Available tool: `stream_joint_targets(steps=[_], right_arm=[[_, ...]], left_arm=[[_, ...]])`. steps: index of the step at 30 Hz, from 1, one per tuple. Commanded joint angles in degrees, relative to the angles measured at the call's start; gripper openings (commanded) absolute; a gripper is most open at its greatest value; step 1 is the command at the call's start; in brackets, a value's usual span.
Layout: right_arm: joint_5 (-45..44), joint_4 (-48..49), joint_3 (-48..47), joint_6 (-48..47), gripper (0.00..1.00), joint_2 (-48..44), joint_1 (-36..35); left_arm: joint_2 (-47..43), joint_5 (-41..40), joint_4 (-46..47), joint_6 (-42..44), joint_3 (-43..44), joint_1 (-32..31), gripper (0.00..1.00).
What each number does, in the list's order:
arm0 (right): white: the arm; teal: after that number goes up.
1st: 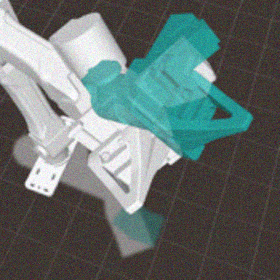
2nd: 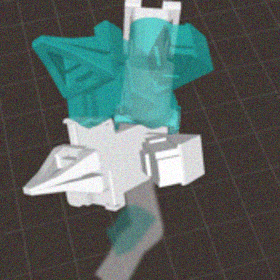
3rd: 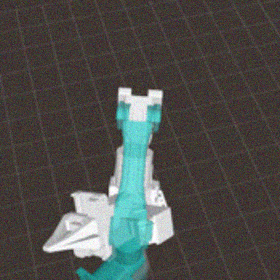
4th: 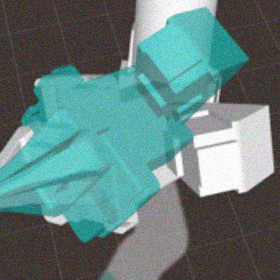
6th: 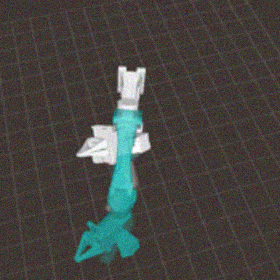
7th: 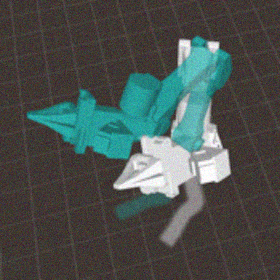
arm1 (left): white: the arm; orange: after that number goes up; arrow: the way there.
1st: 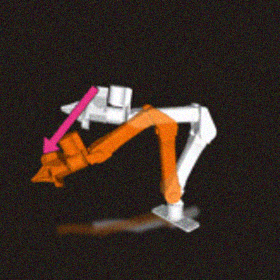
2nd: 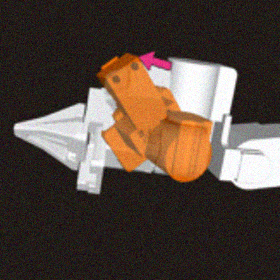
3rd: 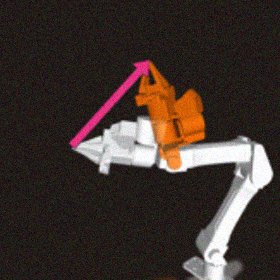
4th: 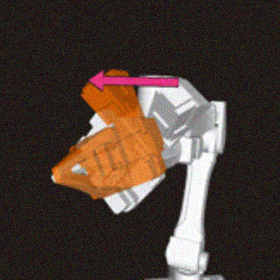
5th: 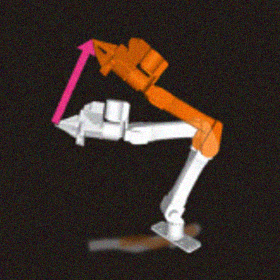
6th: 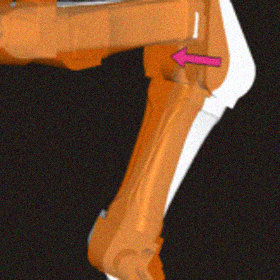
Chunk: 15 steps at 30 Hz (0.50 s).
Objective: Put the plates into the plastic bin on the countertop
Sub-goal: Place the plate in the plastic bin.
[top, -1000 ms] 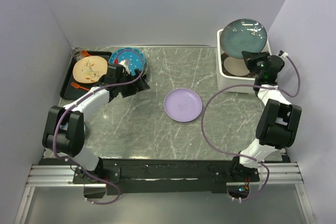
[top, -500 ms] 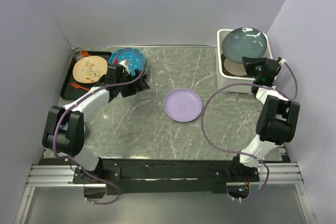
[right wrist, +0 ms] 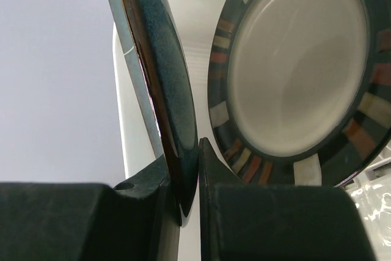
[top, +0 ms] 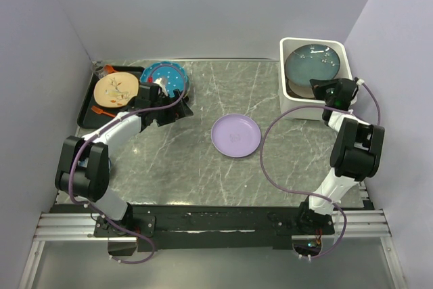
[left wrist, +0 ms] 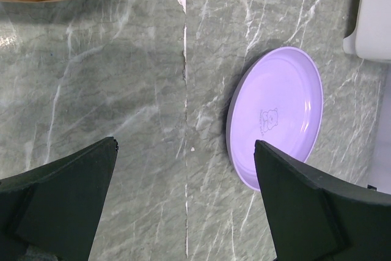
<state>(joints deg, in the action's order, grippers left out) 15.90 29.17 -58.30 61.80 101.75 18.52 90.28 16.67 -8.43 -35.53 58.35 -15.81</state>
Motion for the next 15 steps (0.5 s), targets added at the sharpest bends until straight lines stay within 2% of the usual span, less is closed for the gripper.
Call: stream_joint_targets(steps=[1,6,15], right_arm=[[0.71,7.66,-6.12,-1.24,0.00,-0.51,0.46],[1.94,5.72,-6.82,-0.81,0.00,0.90,0.55],[6.60,2.74,-10.08,1.04,0.11,4.24,0.55]], left_arm=[[0.42,0.74,1.04,0.99,0.71,-0.09,0.99],[0.60,0.74,0.95,1.16,0.89,-0.09,0.99],[0.77,0.74,1.04,1.25,0.45,-0.09,0.99]])
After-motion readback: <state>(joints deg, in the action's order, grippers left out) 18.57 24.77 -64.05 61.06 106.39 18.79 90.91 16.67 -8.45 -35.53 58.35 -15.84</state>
